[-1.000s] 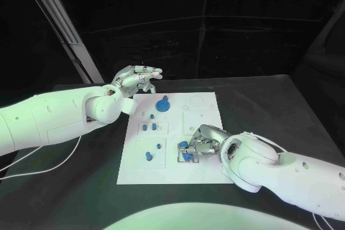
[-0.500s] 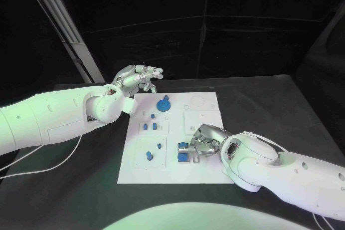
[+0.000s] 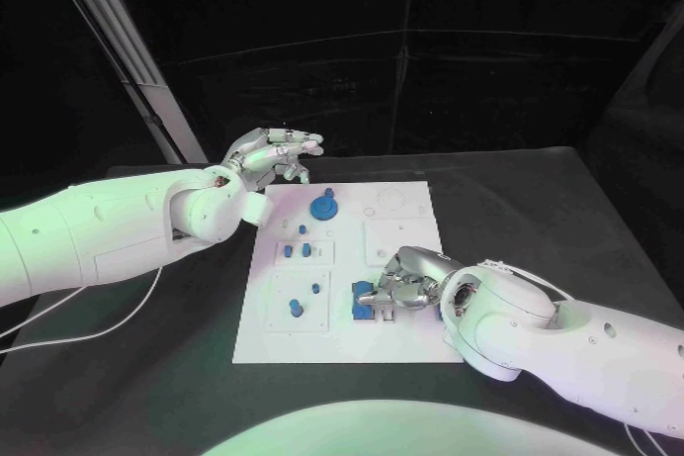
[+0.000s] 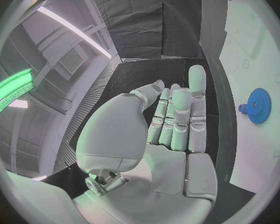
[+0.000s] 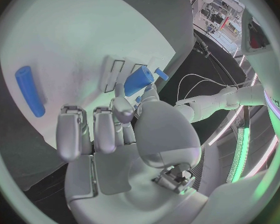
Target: Assemble the parts on the task board
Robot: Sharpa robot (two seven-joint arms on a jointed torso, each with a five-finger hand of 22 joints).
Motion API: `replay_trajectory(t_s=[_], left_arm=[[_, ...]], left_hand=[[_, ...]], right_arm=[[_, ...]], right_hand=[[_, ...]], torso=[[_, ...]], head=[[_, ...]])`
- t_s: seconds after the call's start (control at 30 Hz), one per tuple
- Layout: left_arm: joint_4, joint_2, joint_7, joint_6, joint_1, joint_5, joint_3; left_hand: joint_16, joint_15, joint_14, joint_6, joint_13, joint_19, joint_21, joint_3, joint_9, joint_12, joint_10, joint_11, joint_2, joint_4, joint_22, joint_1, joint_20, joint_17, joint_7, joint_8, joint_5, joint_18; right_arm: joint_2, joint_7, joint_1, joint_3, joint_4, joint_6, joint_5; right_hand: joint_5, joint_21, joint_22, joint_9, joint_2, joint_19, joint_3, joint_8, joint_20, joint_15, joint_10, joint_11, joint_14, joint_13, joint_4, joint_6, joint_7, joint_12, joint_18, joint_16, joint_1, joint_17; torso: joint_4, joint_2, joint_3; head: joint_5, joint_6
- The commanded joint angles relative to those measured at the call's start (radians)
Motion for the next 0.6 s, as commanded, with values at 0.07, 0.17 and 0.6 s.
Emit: replay_trajectory(t_s=[0.07, 0.17, 0.6], left_arm=[[0.001, 0.000, 0.000, 0.012, 0.001, -0.003, 0.001], [0.000, 0.000, 0.000, 0.012, 0.001, -0.003, 0.001], [-0.001, -0.001, 0.000, 0.012, 0.001, -0.003, 0.001]], left_hand=[[-0.001, 0.001, -0.009, -0.009, 0.000, 0.007, -0.004, -0.005, 0.001, 0.005, -0.006, -0.001, 0.007, -0.001, -0.002, 0.002, 0.003, -0.001, -0.001, 0.006, 0.000, 0.014], [-0.001, 0.001, -0.009, -0.009, 0.000, 0.007, -0.004, -0.005, 0.001, 0.005, -0.006, -0.001, 0.007, -0.001, -0.002, 0.002, 0.003, -0.001, -0.001, 0.006, 0.000, 0.014], [-0.001, 0.001, -0.009, -0.009, 0.000, 0.007, -0.004, -0.005, 0.001, 0.005, -0.006, -0.001, 0.007, -0.001, -0.002, 0.002, 0.003, -0.001, -0.001, 0.006, 0.000, 0.014]], right_arm=[[-0.002, 0.007, 0.001, 0.000, 0.008, 0.006, -0.013], [-0.001, 0.008, 0.001, 0.000, 0.008, 0.006, -0.019], [0.000, 0.023, 0.001, 0.000, 0.013, -0.054, -0.035]], right_hand=[[0.005, -0.005, 0.045, 0.006, -0.004, -0.003, 0.009, -0.006, 0.003, -0.001, -0.005, 0.000, 0.045, 0.003, -0.036, -0.001, -0.001, -0.006, -0.002, -0.004, 0.069, 0.001], [0.005, -0.004, 0.046, 0.009, -0.003, -0.003, 0.010, -0.006, 0.002, -0.001, -0.005, 0.000, 0.045, 0.004, -0.045, 0.001, -0.001, -0.006, -0.002, -0.004, 0.085, 0.002], [0.037, -0.001, 0.054, 0.019, 0.007, 0.003, -0.008, 0.000, 0.001, -0.003, 0.002, -0.004, 0.048, 0.012, -0.020, 0.012, -0.005, -0.001, -0.004, 0.000, 0.061, 0.011]], torso=[[-0.0004, 0.000, 0.0000], [0.0004, 0.000, -0.0004], [0.0002, 0.000, 0.0000]], head=[[-0.002, -0.001], [-0.004, -0.001], [-0.003, -0.001]])
